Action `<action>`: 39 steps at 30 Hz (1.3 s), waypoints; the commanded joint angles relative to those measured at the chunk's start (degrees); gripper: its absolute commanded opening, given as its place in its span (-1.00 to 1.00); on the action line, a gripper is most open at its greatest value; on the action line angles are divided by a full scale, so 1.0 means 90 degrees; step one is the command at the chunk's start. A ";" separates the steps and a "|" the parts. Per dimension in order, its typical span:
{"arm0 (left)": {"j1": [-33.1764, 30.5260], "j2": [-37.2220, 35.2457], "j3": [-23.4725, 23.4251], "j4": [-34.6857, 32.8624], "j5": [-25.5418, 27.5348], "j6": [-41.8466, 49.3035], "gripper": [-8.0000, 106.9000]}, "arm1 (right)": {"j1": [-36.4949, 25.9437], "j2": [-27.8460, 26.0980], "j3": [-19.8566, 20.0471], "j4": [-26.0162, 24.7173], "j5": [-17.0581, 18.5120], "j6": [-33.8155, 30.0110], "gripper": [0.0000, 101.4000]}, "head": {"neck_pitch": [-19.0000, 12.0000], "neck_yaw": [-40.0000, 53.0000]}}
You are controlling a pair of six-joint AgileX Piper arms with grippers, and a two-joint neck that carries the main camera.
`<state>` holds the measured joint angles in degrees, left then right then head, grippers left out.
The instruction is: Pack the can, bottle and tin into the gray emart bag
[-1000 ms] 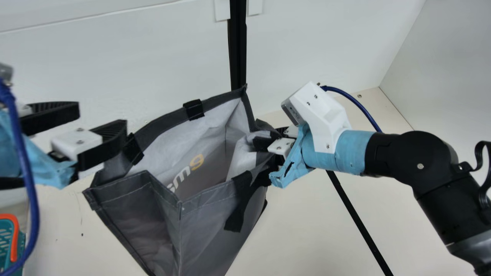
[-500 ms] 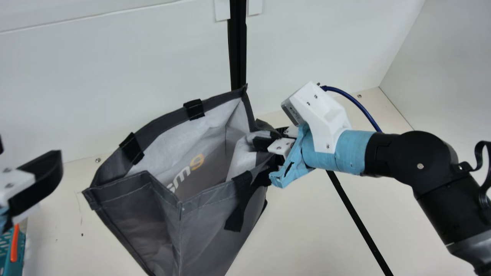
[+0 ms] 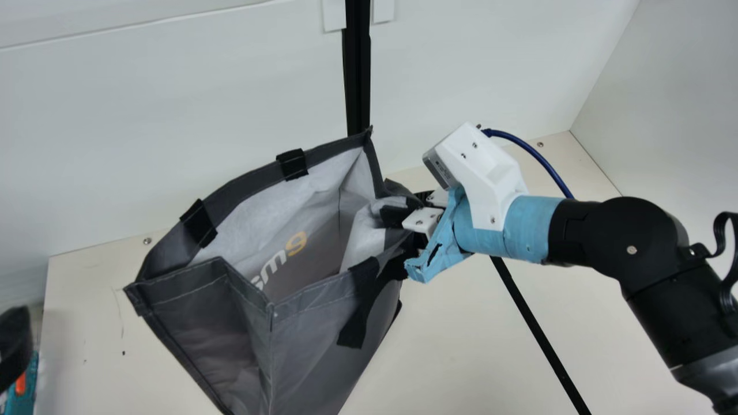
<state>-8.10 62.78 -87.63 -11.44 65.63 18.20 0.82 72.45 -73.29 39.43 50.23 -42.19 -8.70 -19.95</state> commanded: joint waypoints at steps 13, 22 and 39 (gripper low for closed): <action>-0.0484 -0.1160 0.1221 0.1713 0.0053 -0.1147 0.71 | 0.0000 0.0000 0.0000 0.0000 0.0000 0.0000 -1.00 | -0.0144 -0.0005; -0.0851 -0.1752 0.1928 0.2277 0.0125 -0.1869 0.71 | 0.0000 0.0000 0.0000 0.0006 0.0000 0.0000 -1.00 | -0.0144 -0.0005; -0.0929 -0.1908 0.2127 0.2387 0.0200 -0.2076 0.71 | 0.0000 0.0000 0.0000 0.0006 0.0000 0.0000 -1.00 | -0.0144 -0.0005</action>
<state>-16.46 45.61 -68.49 10.04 67.43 -0.48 0.82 72.45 -73.29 39.48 50.23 -42.19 -8.70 -19.95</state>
